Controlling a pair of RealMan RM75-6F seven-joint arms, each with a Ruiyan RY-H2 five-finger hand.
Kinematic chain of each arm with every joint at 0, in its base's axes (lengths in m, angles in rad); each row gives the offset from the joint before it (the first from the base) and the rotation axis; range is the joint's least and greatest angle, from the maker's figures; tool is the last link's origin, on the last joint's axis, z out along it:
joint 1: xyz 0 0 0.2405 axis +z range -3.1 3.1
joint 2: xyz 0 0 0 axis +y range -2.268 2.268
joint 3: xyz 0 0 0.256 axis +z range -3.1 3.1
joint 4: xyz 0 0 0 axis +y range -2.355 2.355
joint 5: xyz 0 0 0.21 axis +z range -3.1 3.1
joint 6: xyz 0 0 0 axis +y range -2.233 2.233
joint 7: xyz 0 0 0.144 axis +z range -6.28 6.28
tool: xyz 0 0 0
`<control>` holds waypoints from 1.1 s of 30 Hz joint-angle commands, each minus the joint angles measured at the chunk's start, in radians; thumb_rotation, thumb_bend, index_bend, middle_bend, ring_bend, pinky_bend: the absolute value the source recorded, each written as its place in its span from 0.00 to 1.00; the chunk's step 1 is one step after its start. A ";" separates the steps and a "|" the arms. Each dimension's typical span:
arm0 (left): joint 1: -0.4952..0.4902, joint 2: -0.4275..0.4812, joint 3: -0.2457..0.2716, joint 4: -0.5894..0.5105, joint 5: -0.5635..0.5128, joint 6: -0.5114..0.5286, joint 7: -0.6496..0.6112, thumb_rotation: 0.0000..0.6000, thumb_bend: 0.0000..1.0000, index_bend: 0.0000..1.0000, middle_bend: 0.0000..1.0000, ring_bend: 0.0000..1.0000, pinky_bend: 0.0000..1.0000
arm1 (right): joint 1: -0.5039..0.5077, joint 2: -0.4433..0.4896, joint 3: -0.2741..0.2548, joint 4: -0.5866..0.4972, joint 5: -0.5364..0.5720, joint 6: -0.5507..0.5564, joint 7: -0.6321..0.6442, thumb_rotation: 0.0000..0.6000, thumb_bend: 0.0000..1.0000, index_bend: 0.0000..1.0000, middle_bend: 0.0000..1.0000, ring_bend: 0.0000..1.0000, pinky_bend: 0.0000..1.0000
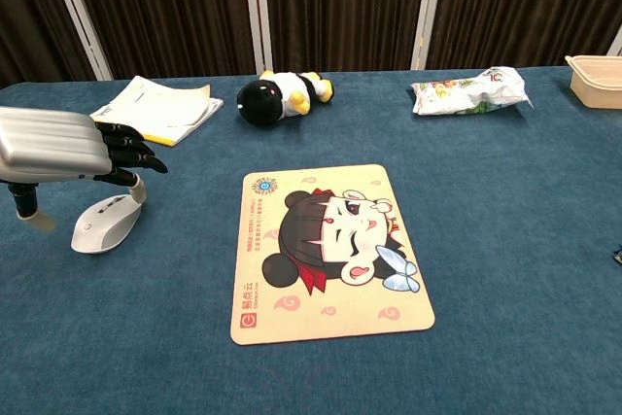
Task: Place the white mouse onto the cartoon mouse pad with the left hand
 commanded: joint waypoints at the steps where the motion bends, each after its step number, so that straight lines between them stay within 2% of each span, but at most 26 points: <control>1: -0.008 -0.006 0.005 0.011 -0.002 -0.005 -0.008 1.00 0.07 0.25 0.00 0.00 0.00 | 0.002 0.000 0.000 0.000 -0.001 -0.001 -0.001 1.00 0.10 0.08 0.00 0.00 0.00; 11: -0.033 -0.048 0.010 0.038 -0.027 -0.045 -0.003 1.00 0.07 0.27 0.00 0.00 0.00 | 0.007 0.001 0.001 0.000 -0.002 -0.007 0.002 1.00 0.10 0.08 0.00 0.00 0.00; 20: -0.053 -0.072 0.019 0.052 -0.054 -0.089 0.005 1.00 0.00 0.29 0.00 0.00 0.00 | 0.009 0.001 -0.001 0.005 -0.005 -0.006 0.011 1.00 0.10 0.08 0.00 0.00 0.00; 22: -0.063 -0.079 0.020 0.055 -0.059 -0.107 0.006 1.00 0.00 0.33 0.00 0.00 0.00 | 0.010 0.001 -0.001 0.004 -0.005 -0.007 0.011 1.00 0.10 0.08 0.00 0.00 0.00; 29: -0.076 -0.092 0.027 0.052 -0.072 -0.124 -0.005 1.00 0.00 0.55 0.00 0.00 0.00 | 0.015 0.003 0.001 0.000 0.000 -0.016 0.009 1.00 0.10 0.08 0.00 0.00 0.00; 33: -0.072 -0.086 0.031 0.045 -0.080 -0.112 -0.015 1.00 0.07 0.60 0.00 0.00 0.00 | 0.018 0.005 0.002 -0.004 0.004 -0.022 0.004 1.00 0.10 0.08 0.00 0.00 0.00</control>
